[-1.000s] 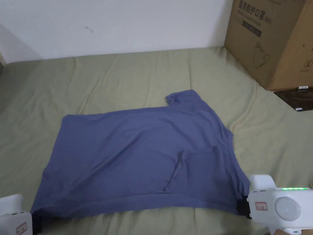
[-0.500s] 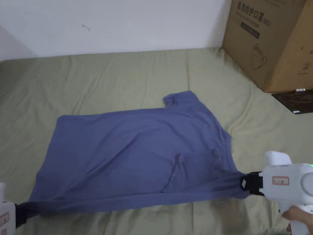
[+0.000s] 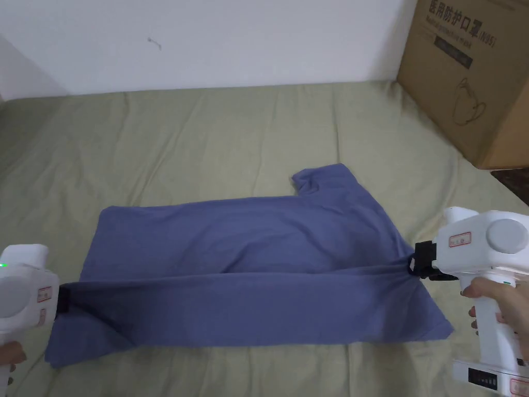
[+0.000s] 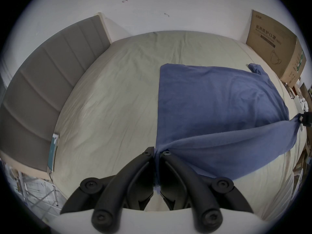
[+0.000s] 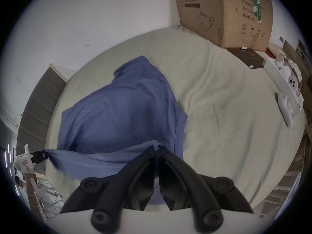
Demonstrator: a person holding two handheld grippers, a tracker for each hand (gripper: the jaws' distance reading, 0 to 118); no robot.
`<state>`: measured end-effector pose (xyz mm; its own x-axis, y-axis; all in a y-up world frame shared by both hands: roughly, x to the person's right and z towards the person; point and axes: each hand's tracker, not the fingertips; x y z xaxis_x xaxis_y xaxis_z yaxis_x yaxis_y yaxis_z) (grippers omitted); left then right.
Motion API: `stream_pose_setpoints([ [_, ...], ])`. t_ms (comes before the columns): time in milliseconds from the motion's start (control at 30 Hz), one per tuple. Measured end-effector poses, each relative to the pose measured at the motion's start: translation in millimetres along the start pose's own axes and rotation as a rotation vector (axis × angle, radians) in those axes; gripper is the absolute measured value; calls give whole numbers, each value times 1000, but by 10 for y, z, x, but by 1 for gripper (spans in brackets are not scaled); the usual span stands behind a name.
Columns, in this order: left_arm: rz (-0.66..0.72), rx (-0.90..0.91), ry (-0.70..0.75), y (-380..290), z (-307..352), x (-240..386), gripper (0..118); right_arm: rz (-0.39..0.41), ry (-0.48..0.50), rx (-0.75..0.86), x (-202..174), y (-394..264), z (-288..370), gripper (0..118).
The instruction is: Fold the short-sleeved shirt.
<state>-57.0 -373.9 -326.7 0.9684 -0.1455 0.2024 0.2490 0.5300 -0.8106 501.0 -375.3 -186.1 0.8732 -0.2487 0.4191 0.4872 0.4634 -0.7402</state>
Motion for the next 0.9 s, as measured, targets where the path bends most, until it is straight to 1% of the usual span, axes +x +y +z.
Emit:
stream_pose_setpoints([
  [33,-21,-13,-5,28,-66,22,11,-7,-19,-24,-9,45,-104,7],
  [67,-31,-31,-5,41,-108,37,24,-13,-44,-72,-32,57,-166,22],
  [100,-24,-29,5,20,-100,45,38,-13,-57,-85,-54,46,-183,45],
  [133,-20,-27,11,-5,-91,19,58,7,-72,-68,-80,20,-176,76],
  [167,-6,-17,4,-45,-55,-32,76,40,-83,-32,-80,-21,-138,84],
  [200,11,-11,-2,-75,-20,-79,92,60,-79,-12,-87,-55,-100,83],
  [233,32,-26,-13,-114,27,-131,99,68,-71,-1,-93,-90,-25,83],
  [300,88,-31,-51,-223,144,-227,98,74,-49,-2,-89,-153,116,81],
  [333,102,-31,-63,-284,223,-263,98,68,-9,21,-95,-207,203,81],
  [367,123,-23,-67,-369,310,-288,98,59,34,53,-110,-266,272,75],
  [400,141,-6,-79,-444,380,-311,98,50,51,59,-117,-312,320,61],
  [433,154,5,-99,-547,459,-314,91,34,48,57,-132,-376,349,34],
  [467,150,10,-128,-649,514,-295,75,25,47,70,-164,-466,355,14],
  [500,137,-2,-141,-722,535,-272,45,23,46,74,-197,-541,348,4],
  [533,134,-16,-131,-791,527,-225,0,45,53,65,-224,-613,319,2],
  [567,125,-19,-103,-880,553,-174,0,83,49,57,-276,-707,297,0],
  [633,120,-25,-108,-972,549,-141,0,136,33,31,-381,-863,264,0],
  [733,185,0,-119,-967,529,-144,0,153,50,1,-487,-1023,193,0],
  [767,203,25,-107,-930,485,-160,9,152,53,-3,-517,-1063,184,0],
  [800,215,33,-85,-890,447,-159,29,151,54,-4,-541,-1095,180,0],
  [833,206,19,-29,-839,381,-166,67,149,57,-7,-519,-1096,131,0],
  [867,194,3,-12,-796,301,-171,94,146,62,-12,-531,-1113,131,0],
  [900,192,-13,-13,-755,191,-180,109,142,66,-13,-537,-1126,137,0],
])
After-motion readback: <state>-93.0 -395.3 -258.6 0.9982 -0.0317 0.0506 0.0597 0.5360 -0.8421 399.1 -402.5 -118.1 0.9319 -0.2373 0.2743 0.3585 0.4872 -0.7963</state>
